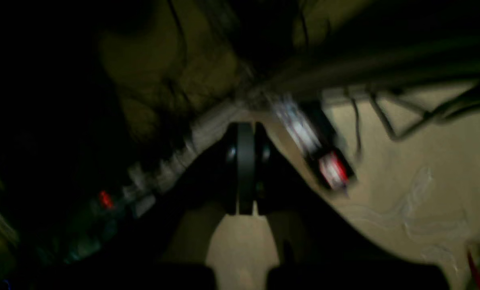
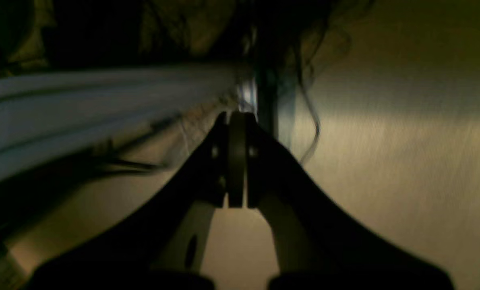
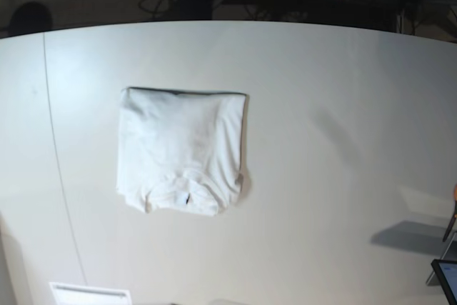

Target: Fold the T-shirt properly

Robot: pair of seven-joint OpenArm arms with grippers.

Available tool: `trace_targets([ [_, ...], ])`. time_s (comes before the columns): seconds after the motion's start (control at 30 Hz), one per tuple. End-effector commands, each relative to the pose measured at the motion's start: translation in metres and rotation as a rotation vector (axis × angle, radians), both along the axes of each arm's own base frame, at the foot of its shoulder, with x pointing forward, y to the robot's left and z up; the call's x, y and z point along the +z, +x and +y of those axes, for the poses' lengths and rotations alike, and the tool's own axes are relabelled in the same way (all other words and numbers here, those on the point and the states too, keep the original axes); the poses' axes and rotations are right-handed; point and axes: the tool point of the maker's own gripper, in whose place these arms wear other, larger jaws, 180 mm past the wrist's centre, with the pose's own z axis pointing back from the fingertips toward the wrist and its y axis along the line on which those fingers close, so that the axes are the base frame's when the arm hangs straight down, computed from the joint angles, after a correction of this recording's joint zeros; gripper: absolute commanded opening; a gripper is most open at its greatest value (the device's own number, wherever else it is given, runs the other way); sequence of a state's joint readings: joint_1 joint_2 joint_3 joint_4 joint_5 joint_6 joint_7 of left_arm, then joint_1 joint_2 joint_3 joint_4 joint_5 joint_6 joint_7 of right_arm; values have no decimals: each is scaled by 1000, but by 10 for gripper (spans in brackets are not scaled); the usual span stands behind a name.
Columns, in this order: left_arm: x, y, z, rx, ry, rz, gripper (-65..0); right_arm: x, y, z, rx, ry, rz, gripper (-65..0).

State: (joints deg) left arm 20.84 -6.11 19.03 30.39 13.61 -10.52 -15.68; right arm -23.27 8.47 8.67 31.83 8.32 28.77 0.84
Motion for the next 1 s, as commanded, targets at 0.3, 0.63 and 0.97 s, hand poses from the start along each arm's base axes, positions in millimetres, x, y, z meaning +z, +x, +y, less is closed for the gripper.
trace_targets([
  [0.3, -26, 45, -9, 320, -21, 100, -650, -21, 52, 35, 102, 81, -13, -649],
  [0.63, -26, 49, 0, 456, -27, 98, -650, -34, 49, 18, 371, -162, -41, -647],
  [0.97, -26, 50, 11, 469, -11, 94, -650, -35, 45, 18, 420, -175, -37, -647],
])
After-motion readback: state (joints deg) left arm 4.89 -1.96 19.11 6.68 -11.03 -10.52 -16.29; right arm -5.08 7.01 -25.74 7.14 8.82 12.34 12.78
